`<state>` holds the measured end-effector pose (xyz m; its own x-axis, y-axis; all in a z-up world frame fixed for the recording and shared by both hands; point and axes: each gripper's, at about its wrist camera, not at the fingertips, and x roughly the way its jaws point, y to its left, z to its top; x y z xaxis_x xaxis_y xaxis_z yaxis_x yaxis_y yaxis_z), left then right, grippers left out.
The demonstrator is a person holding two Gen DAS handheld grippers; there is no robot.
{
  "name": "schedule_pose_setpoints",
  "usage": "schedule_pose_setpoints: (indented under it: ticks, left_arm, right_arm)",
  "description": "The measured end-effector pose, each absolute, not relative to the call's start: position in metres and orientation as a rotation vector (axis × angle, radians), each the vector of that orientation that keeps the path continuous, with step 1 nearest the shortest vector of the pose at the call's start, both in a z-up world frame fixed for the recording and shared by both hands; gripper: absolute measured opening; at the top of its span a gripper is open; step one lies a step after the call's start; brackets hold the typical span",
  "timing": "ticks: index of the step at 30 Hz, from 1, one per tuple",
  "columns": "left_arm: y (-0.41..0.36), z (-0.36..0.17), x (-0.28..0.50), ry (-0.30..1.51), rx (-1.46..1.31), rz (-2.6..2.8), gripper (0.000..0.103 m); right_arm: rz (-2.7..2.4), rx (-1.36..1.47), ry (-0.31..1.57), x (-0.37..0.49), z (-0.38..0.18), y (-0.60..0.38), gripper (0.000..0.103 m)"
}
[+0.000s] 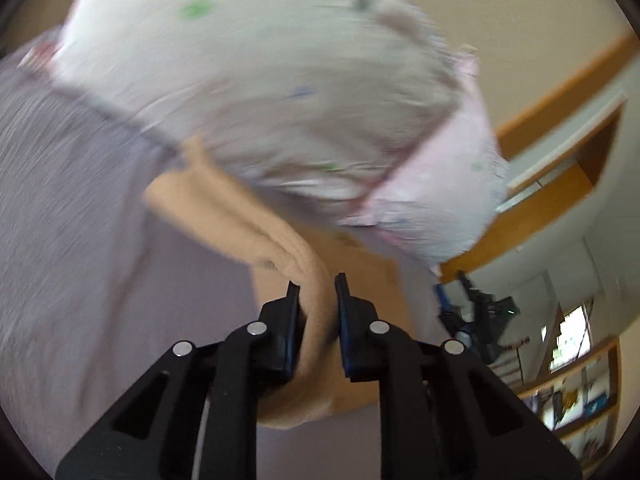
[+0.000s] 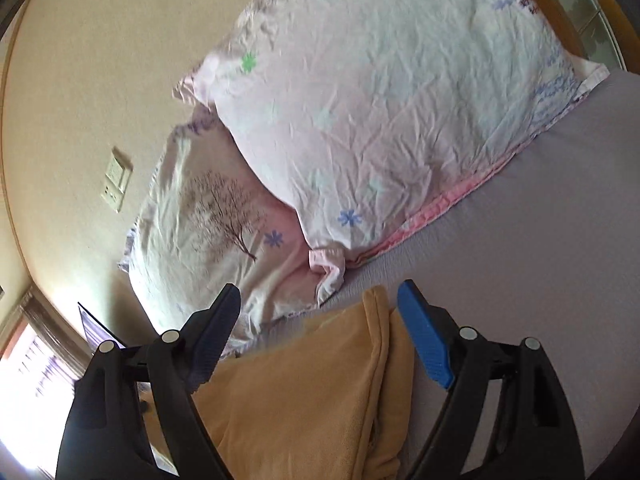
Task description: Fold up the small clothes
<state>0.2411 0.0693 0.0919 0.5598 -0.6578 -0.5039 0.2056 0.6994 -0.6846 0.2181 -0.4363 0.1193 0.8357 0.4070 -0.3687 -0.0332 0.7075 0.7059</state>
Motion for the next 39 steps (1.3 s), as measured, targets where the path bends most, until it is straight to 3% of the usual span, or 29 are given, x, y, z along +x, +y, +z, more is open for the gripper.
schedule_pose_setpoints:
  ticks: [4,8,10,13,16,20,24,27,29,33,37,39]
  left_arm:
    - [-0.051,0.132,0.254,0.811,-0.465,-0.783,0.017]
    - [-0.19,0.103,0.263,0.962,-0.267,-0.966,0.022]
    - [-0.214,0.091,0.26,1.005,-0.253,-1.002,0.022]
    - [-0.191,0.09,0.255,0.971,-0.286,-0.969,0.026]
    - [-0.138,0.086,0.259,0.928,-0.305,-0.785,0.038]
    - [-0.086,0.06,0.266,0.994,-0.306,-0.6,0.046]
    - [-0.076,0.024,0.269,1.112,-0.365,-0.604,0.054]
    - [-0.089,0.013,0.265,1.123,-0.364,-0.648,0.06]
    - [-0.092,0.007,0.261,1.121,-0.387,-0.65,0.06]
    - [-0.089,-0.003,0.263,1.097,-0.439,-0.682,0.03]
    - [-0.059,0.024,0.245,0.956,-0.384,-0.686,0.028]
    - [-0.039,0.037,0.234,0.878,-0.297,-0.626,0.034]
  right_arm:
    - [0.234,0.769,0.523,0.212,0.123,-0.453,0.083]
    - [0.193,0.72,0.615,0.219,0.113,-0.457,0.083]
    - [0.191,0.73,0.651,0.222,0.107,-0.46,0.083]
    - [0.227,0.767,0.711,0.225,0.1,-0.463,0.085]
    - [0.259,0.748,0.808,0.233,0.091,-0.453,0.087]
    - [0.337,0.67,0.945,0.245,0.076,-0.424,0.085]
    - [0.348,0.617,1.017,0.251,0.064,-0.408,0.071]
    - [0.372,0.655,1.031,0.25,0.059,-0.41,0.048]
    - [0.412,0.704,1.018,0.249,0.056,-0.413,0.036]
    - [0.477,0.731,0.936,0.243,0.065,-0.41,0.029]
    - [0.573,0.684,0.89,0.241,0.076,-0.383,0.028]
    - [0.55,0.584,0.945,0.245,0.075,-0.359,0.032]
